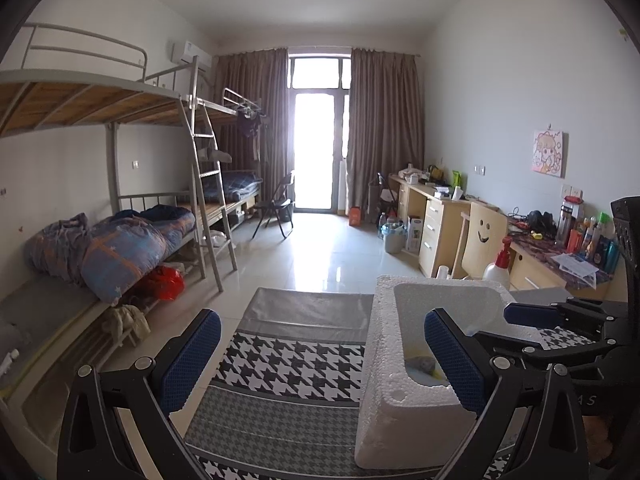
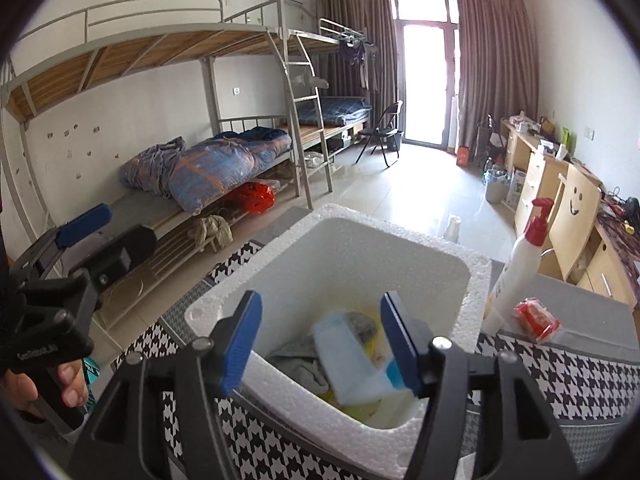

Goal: Organize soft objects
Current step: 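Open the left tool to drop the cloth while the right tool drops the mask into the box, then withdraw both tools from the box back toward the table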

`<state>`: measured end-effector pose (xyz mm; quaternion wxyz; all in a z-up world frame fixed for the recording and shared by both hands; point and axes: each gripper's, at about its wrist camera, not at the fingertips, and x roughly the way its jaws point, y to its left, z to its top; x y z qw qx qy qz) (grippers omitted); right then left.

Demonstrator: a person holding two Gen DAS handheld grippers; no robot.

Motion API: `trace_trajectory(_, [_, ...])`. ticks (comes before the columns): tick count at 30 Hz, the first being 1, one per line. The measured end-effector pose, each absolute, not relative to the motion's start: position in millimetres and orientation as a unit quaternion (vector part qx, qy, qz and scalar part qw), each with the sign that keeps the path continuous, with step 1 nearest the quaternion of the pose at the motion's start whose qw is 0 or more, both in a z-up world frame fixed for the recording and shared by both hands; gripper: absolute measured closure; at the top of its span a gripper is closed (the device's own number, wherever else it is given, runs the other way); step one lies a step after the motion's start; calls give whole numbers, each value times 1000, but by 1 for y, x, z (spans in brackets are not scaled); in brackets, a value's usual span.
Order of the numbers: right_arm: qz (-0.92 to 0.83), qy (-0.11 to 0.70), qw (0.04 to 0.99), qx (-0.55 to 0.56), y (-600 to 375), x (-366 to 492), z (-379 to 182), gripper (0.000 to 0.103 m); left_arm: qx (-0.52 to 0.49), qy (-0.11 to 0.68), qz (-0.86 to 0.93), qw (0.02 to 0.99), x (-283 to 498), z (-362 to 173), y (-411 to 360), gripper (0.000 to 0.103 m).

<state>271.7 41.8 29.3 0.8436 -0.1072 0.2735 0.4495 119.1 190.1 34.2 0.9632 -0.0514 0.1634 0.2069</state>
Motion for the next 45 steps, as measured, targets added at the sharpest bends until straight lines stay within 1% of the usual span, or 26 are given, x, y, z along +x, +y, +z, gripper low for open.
trace_trajectory(6, [446, 269, 847, -108, 38, 271, 32, 36, -51, 160, 206, 964, 117, 36, 189, 1])
trace_trajectory(8, [442, 266, 850, -108, 36, 271, 32, 30, -52, 160, 205, 964, 116, 37, 189, 1])
trace_trajectory(9, [440, 263, 852, -106, 34, 270, 32, 22, -51, 160, 205, 964, 116, 37, 189, 1])
trace_trajectory(10, [439, 260, 854, -102, 32, 269, 33, 17, -50, 160, 205, 964, 116, 37, 188, 1])
trace_trajectory(13, [440, 252, 857, -94, 26, 266, 36, 13, -50, 161, 203, 965, 115, 38, 187, 1])
trace_trajectory(45, [405, 221, 886, -46, -44, 252, 52, 12, -27, 146, 154, 977, 113, 54, 142, 1])
